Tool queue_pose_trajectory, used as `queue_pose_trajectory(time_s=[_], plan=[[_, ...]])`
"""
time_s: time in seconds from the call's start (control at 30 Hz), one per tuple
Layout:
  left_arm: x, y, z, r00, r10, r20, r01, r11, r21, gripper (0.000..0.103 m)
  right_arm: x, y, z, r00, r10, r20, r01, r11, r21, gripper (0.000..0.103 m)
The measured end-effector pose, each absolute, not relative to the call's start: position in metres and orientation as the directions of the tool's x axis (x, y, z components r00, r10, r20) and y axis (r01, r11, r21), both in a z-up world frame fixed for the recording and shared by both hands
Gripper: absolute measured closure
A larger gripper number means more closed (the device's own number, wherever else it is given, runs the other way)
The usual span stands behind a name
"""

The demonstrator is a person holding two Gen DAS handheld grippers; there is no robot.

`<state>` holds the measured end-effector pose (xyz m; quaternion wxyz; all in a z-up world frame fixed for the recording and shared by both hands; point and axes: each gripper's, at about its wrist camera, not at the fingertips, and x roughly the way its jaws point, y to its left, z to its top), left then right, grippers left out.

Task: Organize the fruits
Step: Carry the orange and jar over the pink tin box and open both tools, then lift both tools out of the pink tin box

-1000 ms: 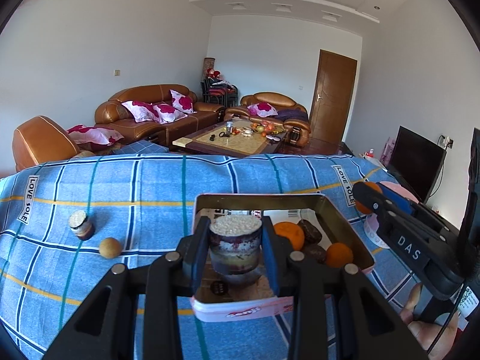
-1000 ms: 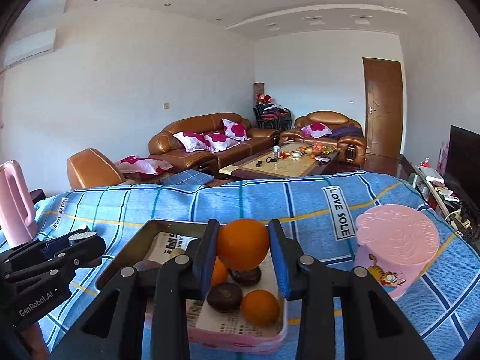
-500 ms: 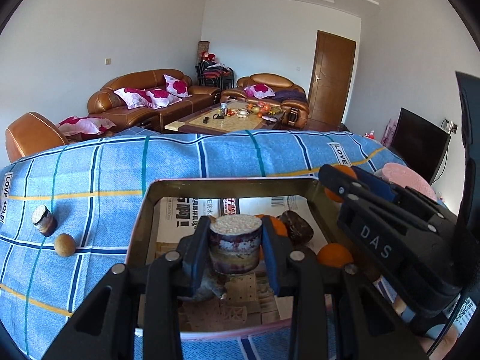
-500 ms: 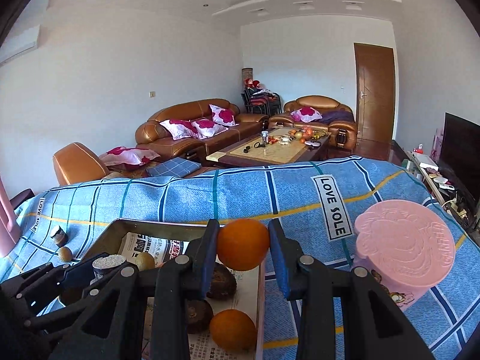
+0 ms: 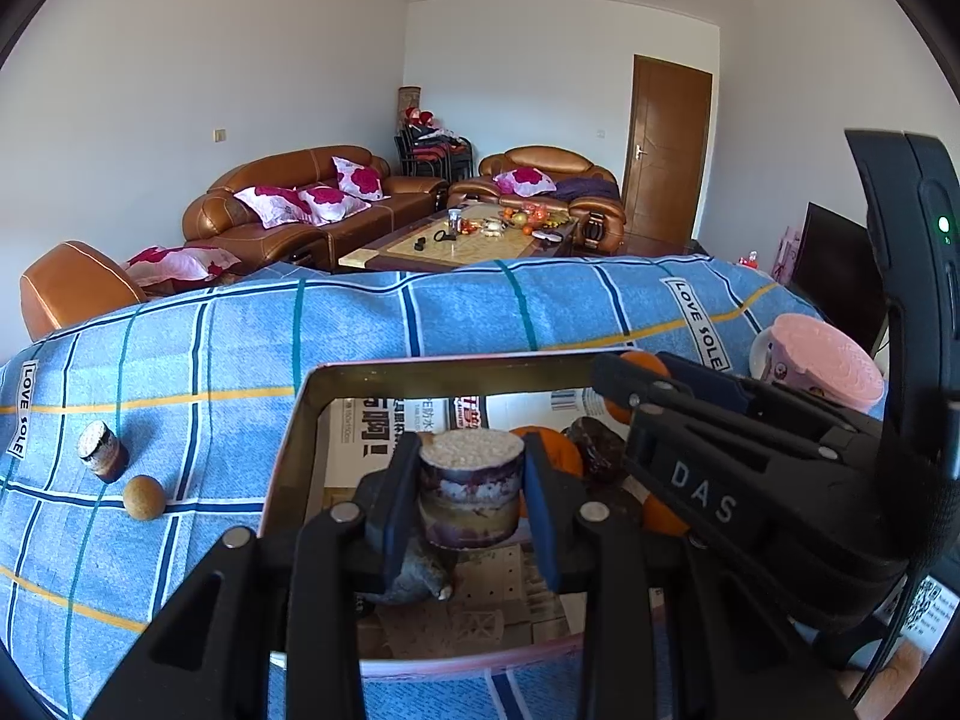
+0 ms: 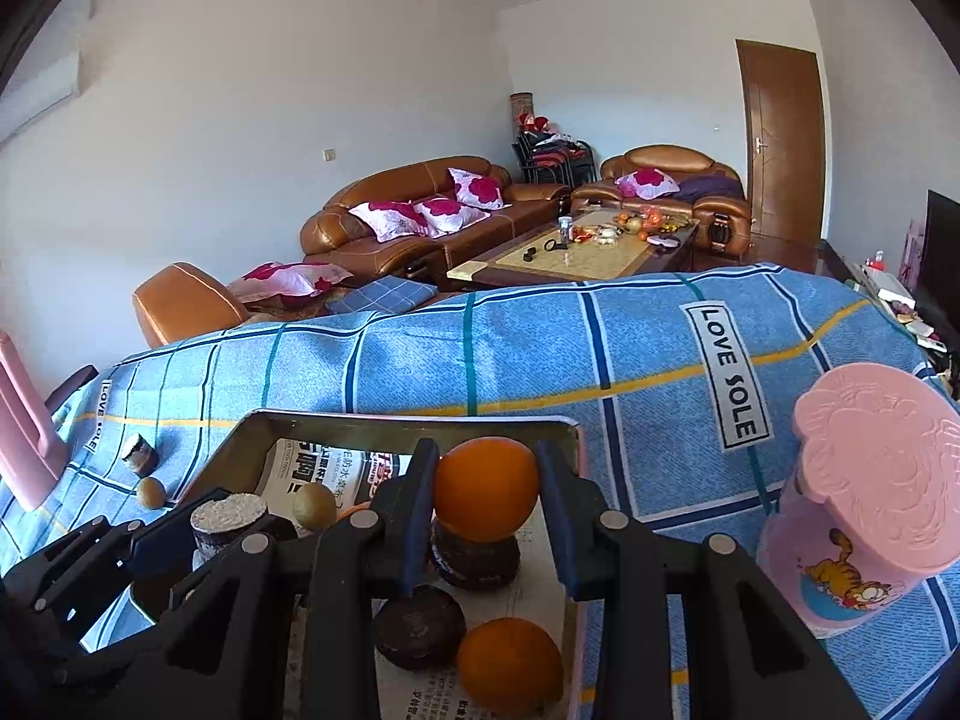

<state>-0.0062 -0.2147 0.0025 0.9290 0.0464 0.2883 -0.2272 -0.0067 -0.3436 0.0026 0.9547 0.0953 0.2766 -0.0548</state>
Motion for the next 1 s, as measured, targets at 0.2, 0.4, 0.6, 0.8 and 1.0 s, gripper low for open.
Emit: queue_pose_trajectory(time_s=[0.2, 0.4, 0.6, 0.8, 1.0], plan=[[-0.001, -0.213, 0.0, 0.73, -0.381, -0.568, 0.434, 0.9, -0.046, 0.063, -0.005, -0.343, -0.001, 0.831, -0.008, -0.556, 0.137, 0.972, 0.191, 0.066], [-0.001, -0.206, 0.001, 0.753, -0.36, -0.552, 0.399, 0.915, -0.052, 0.03, -0.009, -0.341, 0.001, 0.845, -0.001, -0.535, 0.127, 0.972, 0.198, 0.046], [-0.027, -0.205, 0.014, 0.821, -0.361, -0.442, 0.409, 0.913, 0.013, 0.001, -0.027, -0.333, 0.018, 0.898, -0.059, -0.436, 0.136, 0.98, 0.147, 0.033], [-0.027, -0.186, 0.025, 0.856, -0.318, -0.408, 0.348, 0.937, -0.001, 0.0, -0.048, -0.338, 0.031, 0.919, -0.192, -0.345, 0.245, 0.962, 0.117, 0.017], [-0.017, -0.16, 0.024, 0.877, -0.236, -0.419, 0.257, 0.966, -0.006, 0.0, -0.062, -0.352, 0.036, 0.921, -0.248, -0.3, 0.305, 0.939, 0.159, 0.017]])
